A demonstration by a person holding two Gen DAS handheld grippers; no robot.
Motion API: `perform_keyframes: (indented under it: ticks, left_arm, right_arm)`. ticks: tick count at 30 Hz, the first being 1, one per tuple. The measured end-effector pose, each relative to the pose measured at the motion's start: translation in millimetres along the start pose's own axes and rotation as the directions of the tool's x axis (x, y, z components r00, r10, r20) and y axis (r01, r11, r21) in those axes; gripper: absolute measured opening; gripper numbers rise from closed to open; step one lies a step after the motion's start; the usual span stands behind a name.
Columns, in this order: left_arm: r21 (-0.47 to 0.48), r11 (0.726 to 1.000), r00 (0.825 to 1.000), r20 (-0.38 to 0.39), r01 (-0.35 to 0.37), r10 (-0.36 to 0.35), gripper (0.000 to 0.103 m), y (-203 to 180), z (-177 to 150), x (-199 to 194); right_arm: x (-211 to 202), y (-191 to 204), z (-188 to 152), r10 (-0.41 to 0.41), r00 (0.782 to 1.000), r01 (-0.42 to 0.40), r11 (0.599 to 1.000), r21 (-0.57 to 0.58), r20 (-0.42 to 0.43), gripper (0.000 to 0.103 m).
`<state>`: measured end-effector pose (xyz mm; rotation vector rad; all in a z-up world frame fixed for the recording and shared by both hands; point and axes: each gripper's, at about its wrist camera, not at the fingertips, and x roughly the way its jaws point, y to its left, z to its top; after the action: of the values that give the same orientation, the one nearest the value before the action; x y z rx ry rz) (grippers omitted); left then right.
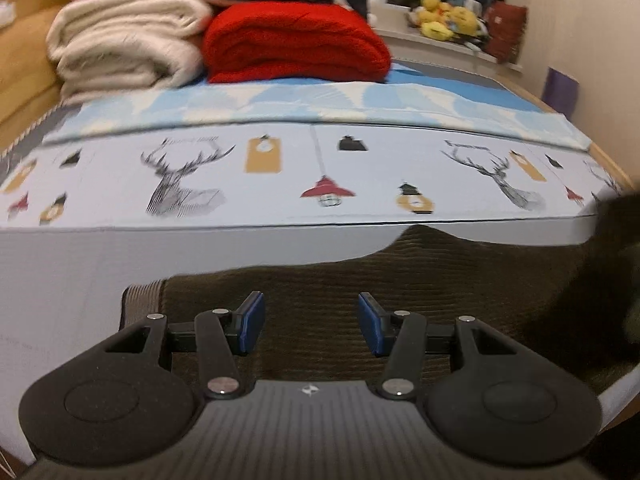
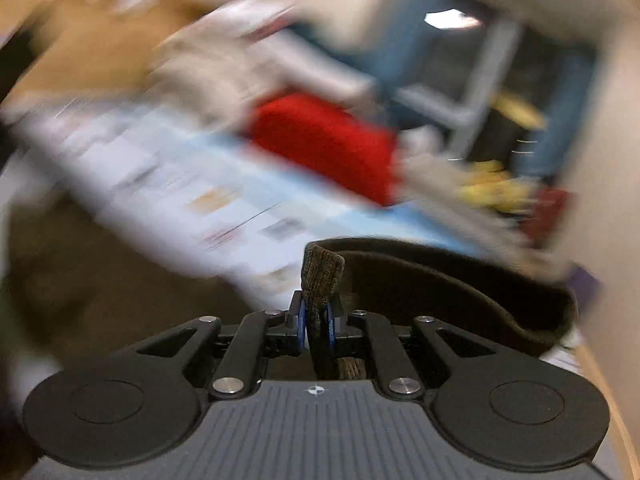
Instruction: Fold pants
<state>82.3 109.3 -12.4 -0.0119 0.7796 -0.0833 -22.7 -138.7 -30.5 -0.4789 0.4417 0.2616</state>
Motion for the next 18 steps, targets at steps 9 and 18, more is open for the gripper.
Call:
perform_keyframes:
  ticks: [9, 18]
  left_arm:
    - [-0.095, 0.994, 0.998, -0.025, 0.047, -0.050, 0.056, 8, 10, 7]
    - [0.041, 0.997, 0.997, -0.052, 0.063, -0.061, 0.056, -57, 16, 29]
  right_arm:
    - [21, -50, -2, 0.050, 0.992, -0.022, 0.973, 0.231, -0.115, 0.010]
    - [-48, -260, -89, -0.221, 0.964, 0.264, 0.721, 0.641, -0.149, 0.010]
